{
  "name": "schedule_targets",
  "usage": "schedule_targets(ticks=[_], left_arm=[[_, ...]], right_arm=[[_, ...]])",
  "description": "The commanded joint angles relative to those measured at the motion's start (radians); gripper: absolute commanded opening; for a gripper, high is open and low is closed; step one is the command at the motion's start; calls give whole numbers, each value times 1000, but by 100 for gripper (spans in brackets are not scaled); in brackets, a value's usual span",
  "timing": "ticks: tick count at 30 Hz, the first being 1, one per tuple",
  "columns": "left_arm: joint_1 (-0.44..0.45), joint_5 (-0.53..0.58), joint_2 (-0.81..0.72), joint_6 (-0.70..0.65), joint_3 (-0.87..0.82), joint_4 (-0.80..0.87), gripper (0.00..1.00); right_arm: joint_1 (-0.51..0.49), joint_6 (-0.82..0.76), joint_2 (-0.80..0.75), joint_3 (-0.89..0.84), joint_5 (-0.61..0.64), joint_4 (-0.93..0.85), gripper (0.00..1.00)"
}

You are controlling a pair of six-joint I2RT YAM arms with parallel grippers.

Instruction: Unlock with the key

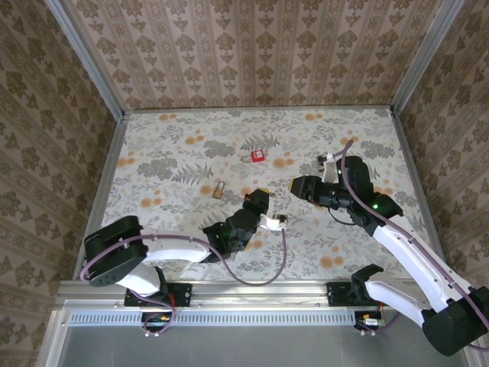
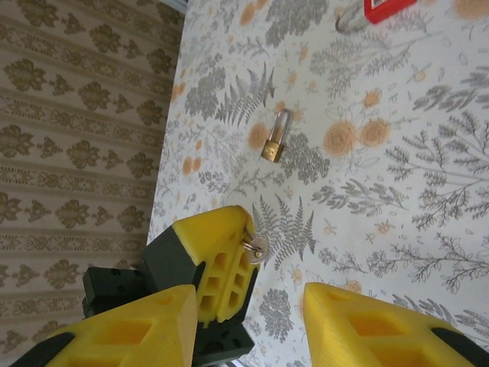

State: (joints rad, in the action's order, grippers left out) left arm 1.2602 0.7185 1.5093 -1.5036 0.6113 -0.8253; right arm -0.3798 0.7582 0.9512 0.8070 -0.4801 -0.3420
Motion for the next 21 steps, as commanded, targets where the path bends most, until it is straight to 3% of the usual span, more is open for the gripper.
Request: schedule_targets(ticks=[1, 11, 14, 19, 21], left_arm=[[25, 49, 87, -296, -37, -414, 0], [34, 7, 83, -338, -54, -459, 0], [42, -1, 133, -390, -45, -413, 0], [97, 25, 299, -415, -59, -378, 0], [131, 47, 335, -373, -35, -334, 0]], right_arm=[[24, -37, 14, -61, -109, 98, 42], [116, -55, -1, -234, -305, 450, 38], [125, -77, 12, -255, -273, 466, 39], [163, -101, 39, -240, -134, 341, 40], [178, -100, 66, -239, -107, 300, 40]])
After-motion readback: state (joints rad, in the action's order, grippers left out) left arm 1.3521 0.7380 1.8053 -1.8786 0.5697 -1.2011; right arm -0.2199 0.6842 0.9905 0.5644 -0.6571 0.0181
